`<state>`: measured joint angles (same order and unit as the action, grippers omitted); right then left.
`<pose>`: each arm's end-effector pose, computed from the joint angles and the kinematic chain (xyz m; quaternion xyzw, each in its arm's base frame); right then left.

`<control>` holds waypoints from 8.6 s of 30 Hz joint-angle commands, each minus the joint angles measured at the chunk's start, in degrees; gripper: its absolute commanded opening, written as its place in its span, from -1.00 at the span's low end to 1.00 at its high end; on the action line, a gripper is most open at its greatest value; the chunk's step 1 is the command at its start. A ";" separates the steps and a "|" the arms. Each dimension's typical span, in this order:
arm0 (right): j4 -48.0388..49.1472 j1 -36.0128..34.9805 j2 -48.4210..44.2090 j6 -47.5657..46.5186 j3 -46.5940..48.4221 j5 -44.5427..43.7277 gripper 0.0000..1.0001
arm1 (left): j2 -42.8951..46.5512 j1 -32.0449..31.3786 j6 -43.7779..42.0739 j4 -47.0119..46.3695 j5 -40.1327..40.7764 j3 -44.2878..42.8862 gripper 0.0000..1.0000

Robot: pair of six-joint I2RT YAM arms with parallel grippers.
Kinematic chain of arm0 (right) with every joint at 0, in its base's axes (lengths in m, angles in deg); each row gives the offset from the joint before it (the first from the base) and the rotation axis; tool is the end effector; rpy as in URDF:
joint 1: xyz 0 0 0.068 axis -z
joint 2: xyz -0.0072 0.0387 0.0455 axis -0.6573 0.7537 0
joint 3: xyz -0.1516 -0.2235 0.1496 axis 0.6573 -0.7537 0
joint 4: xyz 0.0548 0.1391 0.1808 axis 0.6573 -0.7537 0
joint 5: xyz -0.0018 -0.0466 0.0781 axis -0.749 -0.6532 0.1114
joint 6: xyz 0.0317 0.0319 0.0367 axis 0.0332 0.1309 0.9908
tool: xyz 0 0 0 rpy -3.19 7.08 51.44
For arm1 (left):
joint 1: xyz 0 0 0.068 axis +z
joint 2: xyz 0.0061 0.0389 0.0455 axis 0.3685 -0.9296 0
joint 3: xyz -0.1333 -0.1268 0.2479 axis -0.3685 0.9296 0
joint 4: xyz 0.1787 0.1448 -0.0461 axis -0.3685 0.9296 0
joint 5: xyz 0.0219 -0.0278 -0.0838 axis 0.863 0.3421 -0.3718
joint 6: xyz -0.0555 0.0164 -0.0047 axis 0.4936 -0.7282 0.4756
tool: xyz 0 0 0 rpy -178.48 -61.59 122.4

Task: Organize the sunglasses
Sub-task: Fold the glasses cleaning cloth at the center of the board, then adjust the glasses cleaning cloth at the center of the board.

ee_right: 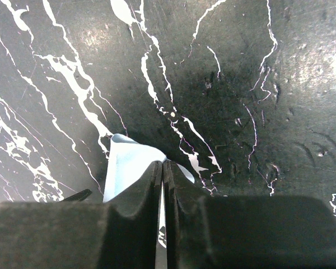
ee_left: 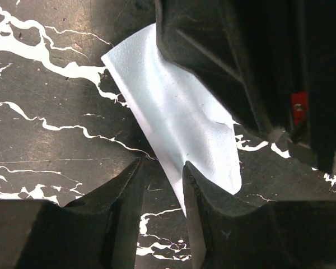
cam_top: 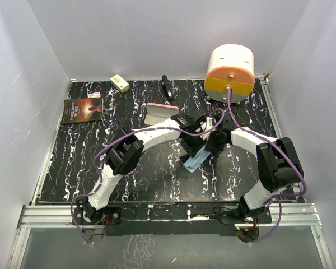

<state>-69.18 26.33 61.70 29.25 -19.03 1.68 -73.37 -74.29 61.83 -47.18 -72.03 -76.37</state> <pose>0.2639 0.0741 0.2068 0.1991 0.9569 0.1398 0.1587 0.2866 -0.3910 0.2126 0.4813 0.8351 -0.1991 0.1771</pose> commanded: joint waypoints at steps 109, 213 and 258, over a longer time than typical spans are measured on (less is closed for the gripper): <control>-4.95 -0.78 -7.44 -3.16 4.50 -5.55 -0.85 | -1.24 -1.01 -2.01 0.83 1.68 4.51 -0.40; 23.09 -4.48 -7.66 7.84 -7.32 1.09 -0.85 | -4.26 -1.06 -5.07 -1.18 10.87 4.59 -0.43; 20.65 -0.43 -1.75 5.37 -2.16 -1.24 -0.85 | 4.08 4.28 -5.12 -5.90 7.04 5.84 -0.46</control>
<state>-54.05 25.85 59.89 36.07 -22.79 -1.55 -72.32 -69.96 56.48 -56.16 -64.13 -72.09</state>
